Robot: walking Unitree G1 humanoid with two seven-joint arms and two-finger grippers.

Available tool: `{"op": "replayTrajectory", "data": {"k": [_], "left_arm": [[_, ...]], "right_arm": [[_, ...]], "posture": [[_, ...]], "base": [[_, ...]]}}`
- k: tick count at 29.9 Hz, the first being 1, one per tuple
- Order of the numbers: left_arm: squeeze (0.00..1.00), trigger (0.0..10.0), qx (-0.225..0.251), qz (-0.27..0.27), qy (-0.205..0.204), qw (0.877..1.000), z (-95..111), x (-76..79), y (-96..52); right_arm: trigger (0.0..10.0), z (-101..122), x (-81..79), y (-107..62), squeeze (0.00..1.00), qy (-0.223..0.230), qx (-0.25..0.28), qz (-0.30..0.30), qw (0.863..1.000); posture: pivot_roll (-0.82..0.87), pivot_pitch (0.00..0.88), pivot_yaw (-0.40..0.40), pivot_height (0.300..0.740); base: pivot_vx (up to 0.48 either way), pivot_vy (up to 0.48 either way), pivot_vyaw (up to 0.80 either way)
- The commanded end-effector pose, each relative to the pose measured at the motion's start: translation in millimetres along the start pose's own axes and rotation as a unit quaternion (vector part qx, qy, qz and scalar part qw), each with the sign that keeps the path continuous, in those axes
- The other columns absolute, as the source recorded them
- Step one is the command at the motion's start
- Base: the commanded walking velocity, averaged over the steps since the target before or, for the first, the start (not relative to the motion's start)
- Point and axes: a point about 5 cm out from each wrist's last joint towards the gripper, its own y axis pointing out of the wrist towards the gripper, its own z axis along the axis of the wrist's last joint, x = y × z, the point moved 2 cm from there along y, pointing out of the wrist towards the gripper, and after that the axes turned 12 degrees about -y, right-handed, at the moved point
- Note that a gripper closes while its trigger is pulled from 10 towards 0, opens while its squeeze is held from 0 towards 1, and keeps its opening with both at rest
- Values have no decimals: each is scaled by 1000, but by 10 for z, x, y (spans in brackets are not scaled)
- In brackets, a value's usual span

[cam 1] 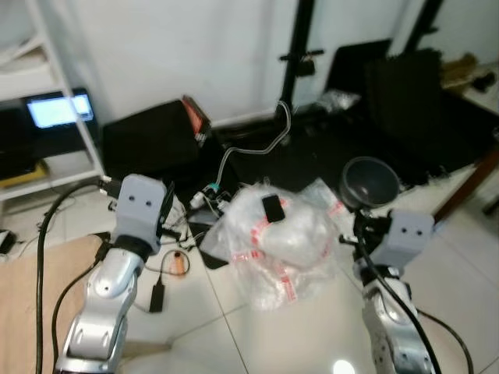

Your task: Setting the table

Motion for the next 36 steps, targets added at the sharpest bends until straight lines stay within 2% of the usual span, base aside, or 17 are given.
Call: {"op": "replayTrajectory", "data": {"k": [1, 8, 18, 22, 25, 30, 36], "left_arm": [[0, 10000, -7, -1, 4, 1000, -31, -7, -10], [0, 10000, -14, -6, -8, 1000, -51, 15, 0], [0, 10000, -31, -37, -31, 998, -108, 138, -12], [0, 10000, -42, -38, -65, 996, -114, 180, -7], [0, 10000, -46, -40, -75, 995, -110, 196, -2], [0, 10000, -66, -52, -70, 994, -136, 254, -3], [0, 10000, -58, -59, -66, 994, -113, 286, 2]], "right_arm": [[8706, -2, 51, -5, 0, -5, 0, -10, 1000], [8627, 4, 56, -2, 0, -6, 1, -10, 1000], [8588, 2, 83, -7, 0, -10, 1, -12, 1000], [8510, 2, 87, -12, 0, -11, 1, -12, 1000], [8510, 4, 86, -13, 0, -11, 1, -12, 1000], [8510, -7, 82, -17, 0, -11, -1, -12, 1000], [8392, -7, 77, -18, 0, -10, -2, -12, 1000]], "posture": [[21, 0, 62, 740], [16, 0, 63, 740], [6, 0, 65, 740], [3, 0, 65, 740], [3, 0, 66, 740], [3, 0, 65, 740], [3, 0, 67, 740]], "base": [[0, 0, -800], [0, 0, -800], [0, 0, -800], [0, 0, -800], [0, 0, -800], [0, 0, -800], [0, 0, -800]]}}
